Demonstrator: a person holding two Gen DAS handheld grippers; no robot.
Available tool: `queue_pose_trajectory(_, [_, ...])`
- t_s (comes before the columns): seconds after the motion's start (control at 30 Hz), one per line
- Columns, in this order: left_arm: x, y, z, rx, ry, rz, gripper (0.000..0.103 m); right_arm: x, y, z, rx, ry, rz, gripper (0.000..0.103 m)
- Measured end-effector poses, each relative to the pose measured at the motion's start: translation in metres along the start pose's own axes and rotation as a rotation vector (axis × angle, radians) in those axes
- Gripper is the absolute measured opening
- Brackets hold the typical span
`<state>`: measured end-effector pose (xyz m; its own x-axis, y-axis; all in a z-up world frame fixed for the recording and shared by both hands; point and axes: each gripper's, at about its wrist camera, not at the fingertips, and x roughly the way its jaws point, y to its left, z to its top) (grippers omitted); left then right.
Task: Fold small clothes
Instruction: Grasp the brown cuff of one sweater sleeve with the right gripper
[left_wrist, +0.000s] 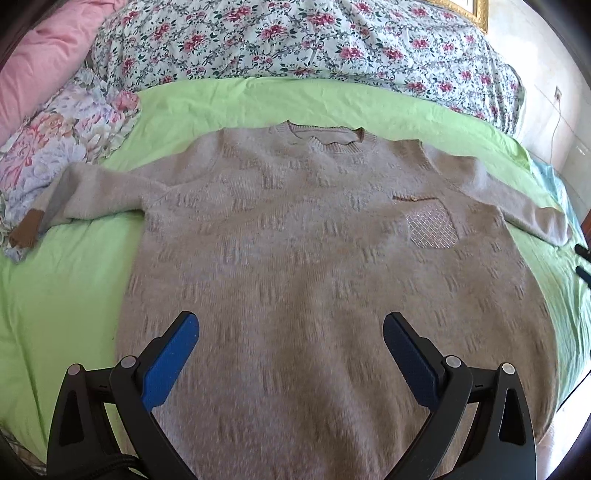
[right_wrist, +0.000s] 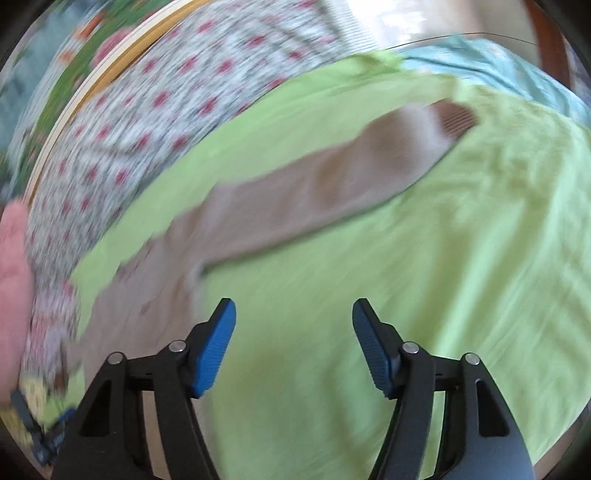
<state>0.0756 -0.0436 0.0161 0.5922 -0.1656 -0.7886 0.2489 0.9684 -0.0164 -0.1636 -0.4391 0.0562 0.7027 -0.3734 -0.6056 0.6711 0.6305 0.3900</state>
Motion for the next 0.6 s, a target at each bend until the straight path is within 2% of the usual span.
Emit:
queue_pose_trajectory(0.17, [0.015,-0.007,0.009,-0.003,0.020,0.006,0.100,0.036,-0.075,0.050,0.139,-0.032,-0.073,0.049])
queue_pose_trajectory(0.27, [0.026,-0.013,0.013,0.005,0.036,0.011,0.100,0.063,-0.104,0.066,0.202,-0.021,-0.121,0.044])
queue_pose_trajectory(0.3, [0.029,-0.014,0.014,0.008,0.038,0.013,0.100,0.073,-0.109,0.071,0.201,-0.049,-0.093,0.042])
queue_pose_trajectory(0.47, [0.046,-0.023,0.024,0.020,0.053,0.022,0.100,0.114,-0.122,0.094,0.244,-0.017,-0.097,0.042])
queue_pose_trajectory(0.53, [0.050,-0.023,0.029,0.018,0.054,0.023,0.100,0.123,-0.126,0.099,0.257,-0.016,-0.079,0.038])
queue_pose_trajectory(0.57, [0.051,-0.023,0.030,0.017,0.054,0.022,0.100,0.126,-0.126,0.102,0.259,-0.015,-0.067,0.026])
queue_pose_trajectory(0.6, [0.051,-0.023,0.031,0.015,0.052,0.021,0.100,0.127,-0.127,0.103,0.262,-0.013,-0.052,0.006])
